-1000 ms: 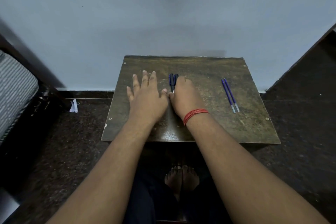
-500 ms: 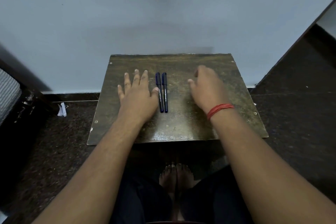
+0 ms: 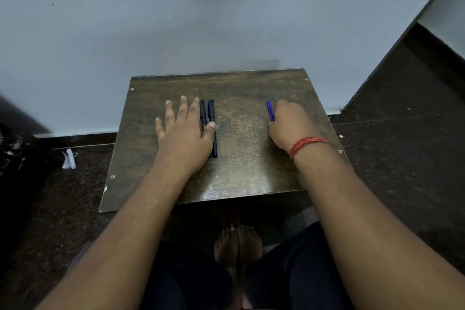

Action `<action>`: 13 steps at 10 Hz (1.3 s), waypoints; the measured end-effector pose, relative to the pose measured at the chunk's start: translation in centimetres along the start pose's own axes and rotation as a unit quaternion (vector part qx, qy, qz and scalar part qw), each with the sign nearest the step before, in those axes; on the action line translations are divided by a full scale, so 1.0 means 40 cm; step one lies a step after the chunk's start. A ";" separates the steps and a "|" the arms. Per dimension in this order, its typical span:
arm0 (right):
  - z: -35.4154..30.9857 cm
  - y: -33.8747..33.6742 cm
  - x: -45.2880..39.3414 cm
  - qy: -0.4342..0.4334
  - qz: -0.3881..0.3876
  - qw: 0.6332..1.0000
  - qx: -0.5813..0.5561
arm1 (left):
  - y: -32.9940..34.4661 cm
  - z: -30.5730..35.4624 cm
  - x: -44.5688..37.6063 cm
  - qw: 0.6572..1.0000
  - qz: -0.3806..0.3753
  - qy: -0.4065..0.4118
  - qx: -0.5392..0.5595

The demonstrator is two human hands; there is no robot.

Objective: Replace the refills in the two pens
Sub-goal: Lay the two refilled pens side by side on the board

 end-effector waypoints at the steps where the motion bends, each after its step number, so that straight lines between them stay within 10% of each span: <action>1: -0.040 0.015 0.004 -0.023 0.010 1.000 0.002 | 0.002 0.002 0.000 1.000 -0.001 0.004 -0.001; 13: -0.094 0.053 0.121 -0.132 0.142 0.981 0.008 | 0.001 0.009 0.086 0.995 0.027 0.034 -0.087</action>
Point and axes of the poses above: each hand's wrist, its own x-axis away from the middle knuckle, its own y-axis out of the palm, z = x × y, the point moved 4 cm from there along -x, towards the middle knuckle, and after that the axes turned 4 degrees about -z, right-handed, at the moved point
